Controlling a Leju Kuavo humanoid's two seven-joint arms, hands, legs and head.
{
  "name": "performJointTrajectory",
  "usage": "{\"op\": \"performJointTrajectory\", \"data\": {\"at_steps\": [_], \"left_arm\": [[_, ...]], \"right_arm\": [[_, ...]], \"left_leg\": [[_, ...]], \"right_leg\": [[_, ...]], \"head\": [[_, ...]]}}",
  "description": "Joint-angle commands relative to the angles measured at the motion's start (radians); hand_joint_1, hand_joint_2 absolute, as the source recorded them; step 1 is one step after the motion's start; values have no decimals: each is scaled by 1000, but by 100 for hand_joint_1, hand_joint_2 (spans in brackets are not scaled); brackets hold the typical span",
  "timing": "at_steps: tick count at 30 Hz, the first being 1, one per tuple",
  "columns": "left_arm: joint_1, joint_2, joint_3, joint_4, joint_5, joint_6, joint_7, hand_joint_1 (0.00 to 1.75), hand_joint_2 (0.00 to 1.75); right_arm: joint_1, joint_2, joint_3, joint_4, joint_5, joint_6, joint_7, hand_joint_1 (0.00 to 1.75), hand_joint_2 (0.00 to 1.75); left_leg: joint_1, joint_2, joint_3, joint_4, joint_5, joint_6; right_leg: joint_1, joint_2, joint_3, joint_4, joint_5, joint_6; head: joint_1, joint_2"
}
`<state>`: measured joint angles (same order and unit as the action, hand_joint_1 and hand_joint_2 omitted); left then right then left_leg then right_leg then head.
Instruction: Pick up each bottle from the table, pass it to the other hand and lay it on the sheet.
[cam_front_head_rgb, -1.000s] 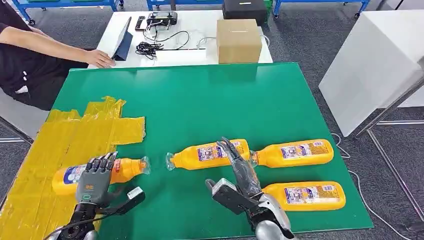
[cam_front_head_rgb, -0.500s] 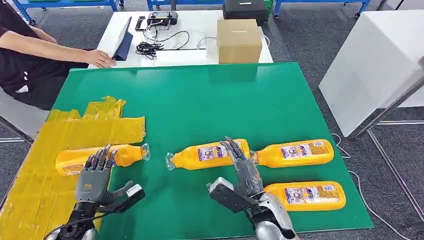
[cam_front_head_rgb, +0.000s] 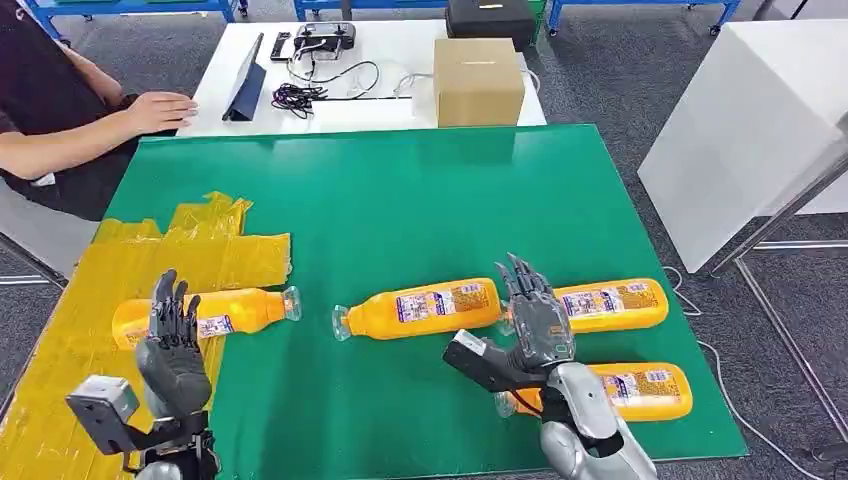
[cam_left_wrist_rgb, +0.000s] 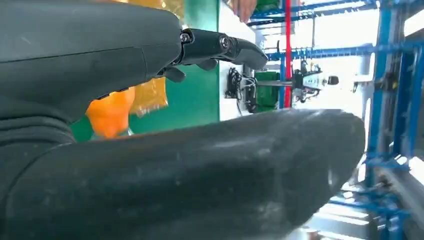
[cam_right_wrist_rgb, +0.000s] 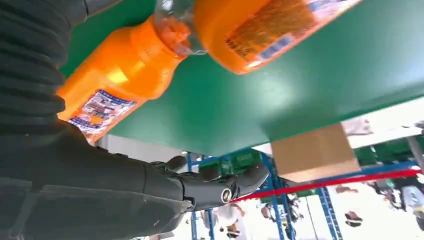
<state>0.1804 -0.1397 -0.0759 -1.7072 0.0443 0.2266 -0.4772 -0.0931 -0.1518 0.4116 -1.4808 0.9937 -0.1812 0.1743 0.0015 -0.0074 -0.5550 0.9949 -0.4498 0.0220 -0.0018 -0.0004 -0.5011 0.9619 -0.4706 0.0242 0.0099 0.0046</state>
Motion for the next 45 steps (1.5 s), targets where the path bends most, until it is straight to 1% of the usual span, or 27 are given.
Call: {"op": "performJointTrajectory", "data": {"at_steps": [1, 4, 5, 13, 14, 18, 19, 22, 24, 26, 29, 30, 31, 32, 34, 35, 40, 45], "left_arm": [[24, -74, 0, -30, 89, -13, 4, 0, 0], [24, -74, 0, -30, 89, -13, 4, 0, 0], [23, -74, 1, -31, 89, -13, 4, 0, 0], [23, -74, 1, -31, 89, -13, 4, 0, 0], [23, -73, 0, -34, 98, -14, 4, 0, 0], [18, -71, -10, -39, 100, -5, 0, 0, 0], [16, -70, -13, -40, 104, -1, -1, 0, 0], [13, -69, -15, -33, 118, -2, -2, 0, 0], [12, -69, -15, -32, 121, -2, -3, 0, 0], [12, -68, -13, -32, 125, -3, -5, 0, 0], [12, -70, -11, -31, 136, -5, -7, 0, 0], [7, -68, -17, -37, 146, -16, -13, 0, 0], [-1, -70, -18, -38, 145, -10, -8, 0, 0], [-1, -70, -20, -36, 145, -5, -3, 0, 0], [-6, -67, -26, -36, 150, -5, -5, 0, 0], [-13, -67, -27, -39, 149, -4, -5, 0, 0], [-20, -67, -30, -42, 151, -2, -1, 0, 0], [0, -61, -25, -22, 168, -3, -9, 0, 0]], "right_arm": [[-177, -33, 34, 236, -12, 55, 7, 0, 175], [-177, -33, 34, 236, -12, 55, 7, 0, 175], [-174, -31, 36, 236, -12, 53, 7, 0, 175], [-174, -31, 36, 236, -12, 53, 7, 0, 175], [-184, -37, 48, 245, -22, 75, 4, 0, 175], [-221, -26, 81, 281, -42, 96, -5, 0, 175], [-243, -20, 102, 312, -41, 104, -7, 0, 175], [-287, 0, 135, 358, -56, 116, -18, 0, 175], [-305, 12, 149, 375, -61, 117, -23, 0, 175], [-322, 32, 168, 388, -80, 128, -38, 0, 175], [-339, 47, 212, 409, -100, 146, -46, 0, 175], [-349, 55, 228, 414, -113, 155, -52, 0, 175], [-358, 62, 247, 417, -120, 165, -41, 0, 175], [-361, 58, 260, 422, -122, 170, -34, 0, 175], [-375, 61, 281, 445, -131, 168, -34, 0, 175], [-382, 69, 285, 443, -130, 171, -34, 0, 175], [-387, 74, 286, 443, -132, 171, -30, 0, 175], [-388, 56, 299, 480, -145, 166, -42, 0, 175]], "left_leg": [[0, 3, 1, 0, 1, -1], [2, 4, 2, 0, 1, -2], [1, 2, 2, -1, 1, -1], [2, 2, 2, 0, 0, -1], [1, 1, 2, -1, 1, -1], [2, 2, 1, 0, 1, -1], [2, 4, 1, 0, 1, -2], [2, 3, 1, 0, 1, -1], [1, 3, 1, -1, 1, -1], [2, 5, 2, -1, 1, -2], [1, 3, 2, -1, 1, -1], [2, 4, 2, -1, 1, -2], [1, 3, 2, -1, 1, -1], [2, 4, 3, -1, 1, -2], [1, 2, 1, 0, 1, -1], [2, 4, 2, 0, 1, -2], [3, 2, 1, 0, 1, -1], [1, 0, 2, -1, 1, -1]], "right_leg": [[0, 3, 0, 0, 1, 0], [1, 4, 0, -1, 2, 0], [1, 1, 1, 0, 1, 0], [1, 1, 2, 0, 0, 1], [1, 1, 1, 0, 0, 0], [1, 2, 0, 1, 1, 0], [2, 3, 0, 0, 2, 0], [1, 3, 1, 1, 1, 0], [1, 3, 0, 1, 1, 0], [1, 4, 1, 1, 1, 0], [1, 3, 1, 1, 1, 0], [1, 4, 1, 0, 1, 0], [1, 3, 1, 1, 1, 0], [2, 4, 1, 1, 1, 0], [1, 2, 0, 1, 0, 0], [2, 3, 1, 1, 1, 0], [2, 1, 0, 1, 1, 0], [1, 0, 1, 1, 0, 0]], "head": [[0, 0], [0, 0], [0, 0], [0, 0], [0, 0], [0, 0], [0, 0], [0, 0], [0, 0], [0, 0], [0, 0], [0, 0], [0, 0], [0, 0], [0, 0], [0, 0], [0, 0], [0, 0]]}}
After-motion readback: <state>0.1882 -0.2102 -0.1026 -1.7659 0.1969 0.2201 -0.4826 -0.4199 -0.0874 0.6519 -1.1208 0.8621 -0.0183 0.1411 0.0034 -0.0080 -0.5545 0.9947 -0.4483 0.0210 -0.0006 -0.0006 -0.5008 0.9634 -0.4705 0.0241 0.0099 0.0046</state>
